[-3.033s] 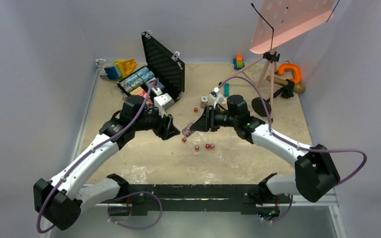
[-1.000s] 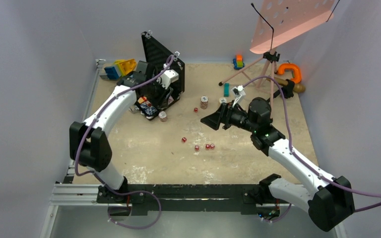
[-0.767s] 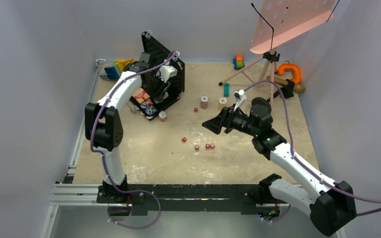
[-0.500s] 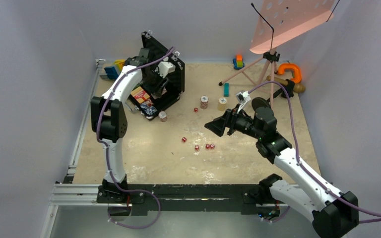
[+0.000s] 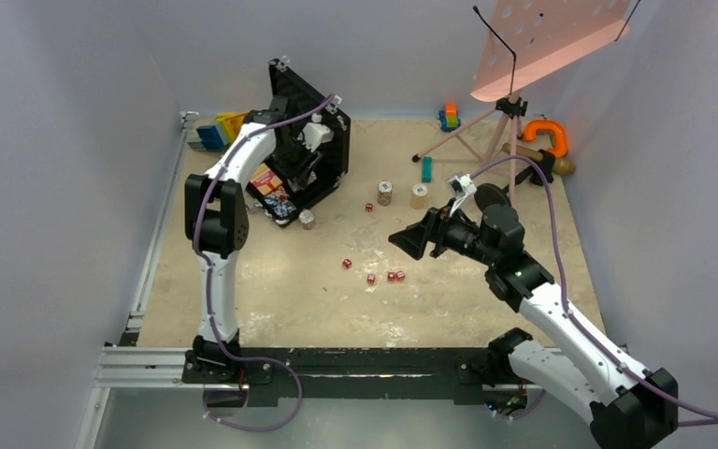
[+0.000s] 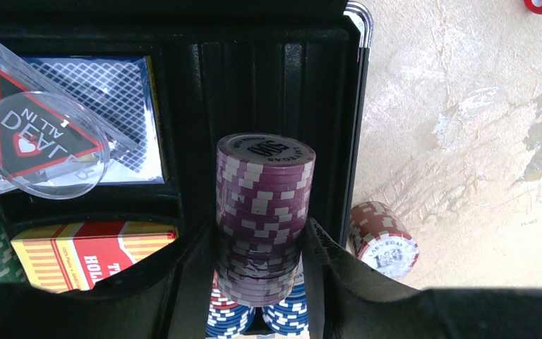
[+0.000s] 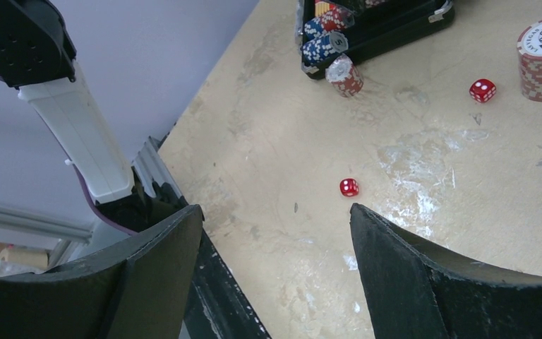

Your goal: Pack up texas hold em set

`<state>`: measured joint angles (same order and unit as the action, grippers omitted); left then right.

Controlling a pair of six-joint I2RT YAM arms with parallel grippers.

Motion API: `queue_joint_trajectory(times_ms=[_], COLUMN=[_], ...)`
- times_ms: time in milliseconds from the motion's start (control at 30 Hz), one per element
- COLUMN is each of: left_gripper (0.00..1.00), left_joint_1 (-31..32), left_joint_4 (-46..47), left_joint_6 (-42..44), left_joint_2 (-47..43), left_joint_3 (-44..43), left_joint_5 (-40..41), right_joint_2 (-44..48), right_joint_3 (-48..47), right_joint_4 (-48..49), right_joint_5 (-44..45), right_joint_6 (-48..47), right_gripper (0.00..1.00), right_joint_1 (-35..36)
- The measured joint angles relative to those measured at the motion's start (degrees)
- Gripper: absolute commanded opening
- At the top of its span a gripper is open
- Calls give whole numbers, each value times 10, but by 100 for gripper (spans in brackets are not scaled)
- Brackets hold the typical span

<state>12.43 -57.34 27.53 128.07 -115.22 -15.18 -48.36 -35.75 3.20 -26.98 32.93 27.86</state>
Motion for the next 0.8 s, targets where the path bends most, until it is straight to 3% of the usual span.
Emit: queue_joint_trajectory(times_ms=[533, 800], left_gripper=[0, 10], left_joint_1=[-9, -15], left_joint_4=[5, 10], left_joint_6=[7, 6], left_joint_2=[26, 27], left_joint_3=[-16, -16], left_joint_5=[10, 23], right_joint_2=[0, 0], right_joint_3=[5, 5], right_joint_4=[-11, -11], right_joint_5=[5, 5], right_joint_6=[0, 0], right_gripper=[80, 80], right_joint_1=[0, 0])
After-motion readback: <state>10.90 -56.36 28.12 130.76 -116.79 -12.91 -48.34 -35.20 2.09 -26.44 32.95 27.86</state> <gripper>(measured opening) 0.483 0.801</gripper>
